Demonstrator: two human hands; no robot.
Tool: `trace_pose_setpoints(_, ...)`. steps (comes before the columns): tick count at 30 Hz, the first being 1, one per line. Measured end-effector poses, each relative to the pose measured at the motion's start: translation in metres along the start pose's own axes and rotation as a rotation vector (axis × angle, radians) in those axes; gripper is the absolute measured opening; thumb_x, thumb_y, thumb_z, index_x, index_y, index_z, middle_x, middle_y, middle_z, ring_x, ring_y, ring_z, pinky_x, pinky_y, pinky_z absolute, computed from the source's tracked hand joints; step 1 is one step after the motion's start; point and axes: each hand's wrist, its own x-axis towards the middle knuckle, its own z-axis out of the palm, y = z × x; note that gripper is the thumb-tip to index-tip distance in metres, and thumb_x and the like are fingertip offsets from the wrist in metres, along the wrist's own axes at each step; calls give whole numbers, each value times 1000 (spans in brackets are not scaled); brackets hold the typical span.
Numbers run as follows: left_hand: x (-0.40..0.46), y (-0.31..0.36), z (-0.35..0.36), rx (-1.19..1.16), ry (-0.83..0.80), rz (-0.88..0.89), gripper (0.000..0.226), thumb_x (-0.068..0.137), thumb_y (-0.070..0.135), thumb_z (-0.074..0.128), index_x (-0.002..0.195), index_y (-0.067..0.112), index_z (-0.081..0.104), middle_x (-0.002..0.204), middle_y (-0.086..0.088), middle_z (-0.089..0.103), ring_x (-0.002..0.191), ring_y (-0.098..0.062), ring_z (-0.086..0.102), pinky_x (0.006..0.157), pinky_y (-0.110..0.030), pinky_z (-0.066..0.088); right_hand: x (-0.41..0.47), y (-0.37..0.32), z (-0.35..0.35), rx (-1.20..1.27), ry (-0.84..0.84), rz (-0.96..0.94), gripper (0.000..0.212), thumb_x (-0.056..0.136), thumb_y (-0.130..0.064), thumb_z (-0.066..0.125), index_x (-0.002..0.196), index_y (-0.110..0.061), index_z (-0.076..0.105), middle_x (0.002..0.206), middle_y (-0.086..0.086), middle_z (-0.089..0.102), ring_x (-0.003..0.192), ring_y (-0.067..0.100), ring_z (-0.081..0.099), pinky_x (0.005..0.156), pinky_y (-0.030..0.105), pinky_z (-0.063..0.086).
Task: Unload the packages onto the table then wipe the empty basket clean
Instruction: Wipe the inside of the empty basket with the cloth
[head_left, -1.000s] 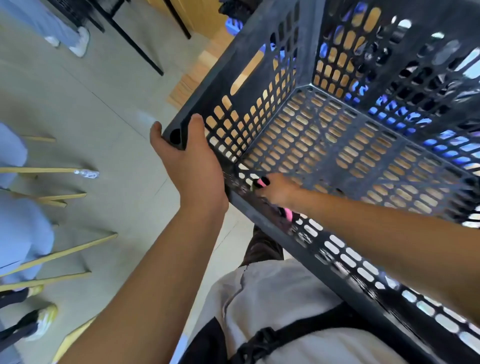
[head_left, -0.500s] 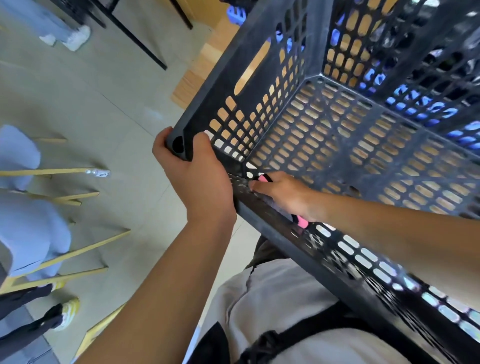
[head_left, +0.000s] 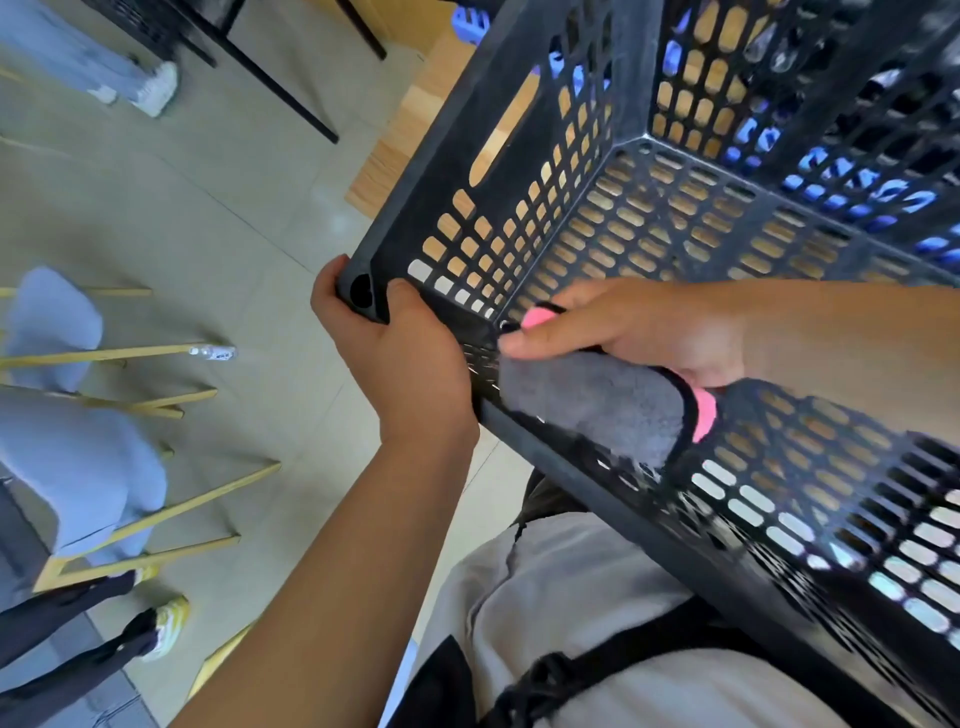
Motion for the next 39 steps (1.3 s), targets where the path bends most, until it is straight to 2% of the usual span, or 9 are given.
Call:
trace_pose_setpoints(3, 0, 0, -1, -4, 3, -5, 41, 98, 5, 48, 133, 25, 46, 118, 3, 61, 84, -3, 67, 61, -9, 51, 40, 17, -44, -156, 314, 8, 30, 91, -34, 63, 99, -5, 63, 90, 14, 65, 80, 30, 62, 81, 41, 50)
trace_pose_setpoints(6, 1, 0, -1, -15, 9, -10, 41, 98, 4, 48, 132, 27, 46, 116, 5, 62, 85, -4, 68, 64, -11, 52, 75, 45, -64, -460, 361, 97, 26, 94, -18, 59, 117, -6, 60, 98, 15, 66, 80, 34, 64, 82, 56, 55)
trace_pose_setpoints(9, 0, 0, -1, -15, 17, -7, 44, 96, 1, 46, 132, 26, 47, 117, 4, 62, 80, 2, 67, 61, -8, 50, 99, 70, -51, -658, 374, 135, 30, 93, -14, 64, 123, -11, 63, 89, 16, 69, 70, 28, 68, 58, 38, 60)
trace_pose_setpoints(11, 0, 0, 0, -21, 26, -7, 44, 95, 0, 46, 132, 25, 48, 118, 3, 62, 79, 2, 66, 59, -8, 49, 119, 81, -35, -638, 406, 133, 19, 95, -12, 62, 113, -11, 66, 77, 6, 64, 57, 14, 65, 41, 21, 45)
trace_pose_setpoints(16, 0, 2, 1, -43, 22, -14, 45, 95, -1, 46, 133, 22, 48, 121, -1, 61, 88, -8, 65, 59, -9, 49, 156, 95, -16, -723, 486, 72, 10, 94, -17, 53, 91, -14, 62, 77, 1, 59, 80, 26, 63, 55, 29, 42)
trace_pose_setpoints(24, 0, 2, 0, -75, 11, -7, 47, 94, -4, 44, 133, 21, 47, 124, -4, 60, 102, -17, 65, 62, -12, 52, 125, 65, -13, -431, 324, -105, 17, 94, -7, 62, 106, -16, 71, 89, 3, 70, 94, 24, 67, 86, 40, 53)
trace_pose_setpoints(31, 2, 2, 1, -144, 18, -12, 40, 96, -1, 45, 131, 18, 49, 117, -3, 61, 88, -9, 65, 57, -9, 49, 71, 24, 16, -451, 302, -345, 14, 92, -5, 62, 96, -13, 73, 88, 1, 69, 85, 14, 65, 79, 35, 53)
trace_pose_setpoints(34, 3, 2, 0, -197, 8, -42, 36, 98, 2, 45, 129, 16, 51, 112, -4, 62, 84, -9, 65, 60, -13, 51, 44, 8, 26, -366, 239, -462, 14, 91, -3, 65, 91, -15, 73, 82, -5, 69, 77, 1, 63, 74, 18, 49)
trace_pose_setpoints(39, 7, -1, -3, -289, -12, -87, 21, 98, 14, 46, 116, 18, 56, 108, -9, 65, 90, -18, 66, 67, -22, 53, 17, -10, 4, -98, -61, -360, 19, 91, -4, 65, 104, -16, 71, 101, 7, 74, 95, 22, 71, 86, 31, 57)
